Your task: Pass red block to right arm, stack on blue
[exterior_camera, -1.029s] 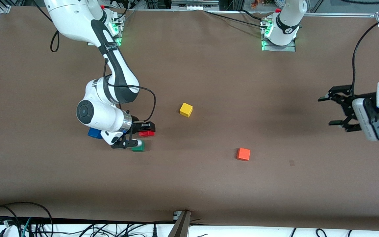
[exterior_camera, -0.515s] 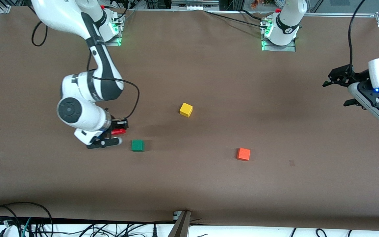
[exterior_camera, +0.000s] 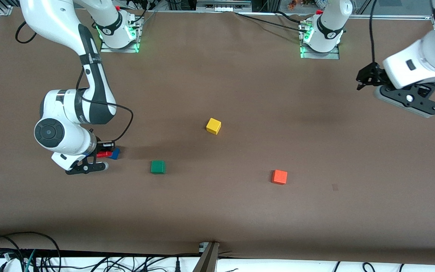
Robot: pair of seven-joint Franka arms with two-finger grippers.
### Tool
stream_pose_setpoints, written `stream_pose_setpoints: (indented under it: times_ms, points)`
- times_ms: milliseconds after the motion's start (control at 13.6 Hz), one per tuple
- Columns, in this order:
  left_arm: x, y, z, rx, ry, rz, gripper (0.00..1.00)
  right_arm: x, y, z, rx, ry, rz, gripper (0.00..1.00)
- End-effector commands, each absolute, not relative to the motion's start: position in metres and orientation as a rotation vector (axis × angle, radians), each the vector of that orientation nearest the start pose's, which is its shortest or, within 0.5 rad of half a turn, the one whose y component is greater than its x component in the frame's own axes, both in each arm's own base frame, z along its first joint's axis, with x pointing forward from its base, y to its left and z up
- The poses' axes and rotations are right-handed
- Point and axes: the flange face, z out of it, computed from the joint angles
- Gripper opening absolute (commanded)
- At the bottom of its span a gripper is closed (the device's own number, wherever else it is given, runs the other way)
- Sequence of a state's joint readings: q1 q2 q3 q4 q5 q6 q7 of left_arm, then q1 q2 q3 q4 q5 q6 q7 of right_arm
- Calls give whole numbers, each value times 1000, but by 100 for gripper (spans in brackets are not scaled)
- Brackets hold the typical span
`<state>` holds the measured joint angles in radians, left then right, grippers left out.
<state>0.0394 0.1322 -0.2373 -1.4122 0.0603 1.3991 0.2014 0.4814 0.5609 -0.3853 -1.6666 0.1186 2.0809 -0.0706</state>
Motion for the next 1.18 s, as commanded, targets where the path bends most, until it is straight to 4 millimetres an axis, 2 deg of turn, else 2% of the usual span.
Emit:
stream_pose_setpoints:
  times_ms: [0, 368, 515, 588, 662, 735, 809, 1103]
  points:
    - [557, -70, 596, -3021, 509, 131, 100, 634, 81, 263, -3241, -230, 78, 1]
    - [568, -12, 577, -3042, 298, -42, 100, 629, 70, 257, -3237, -181, 93, 1]
    - [557, 9, 568, -3048, 237, -28, 100, 625, 68, 251, -3231, -168, 110, 1]
    - [554, 11, 571, -3048, 232, -30, 100, 625, 67, 250, -3216, -141, 97, 3]
    - [552, 10, 574, -3047, 231, -39, 100, 625, 68, 248, -3214, -138, 87, 13]
    - [551, 10, 574, -3046, 238, -28, 100, 625, 67, 248, -3214, -132, 86, 40]
    - [551, 9, 572, -3054, 253, -19, 100, 625, 68, 247, -3213, -132, 88, 99]
    - [552, 5, 568, -3047, 252, -7, 100, 627, 69, 255, -3208, -133, 80, 100]
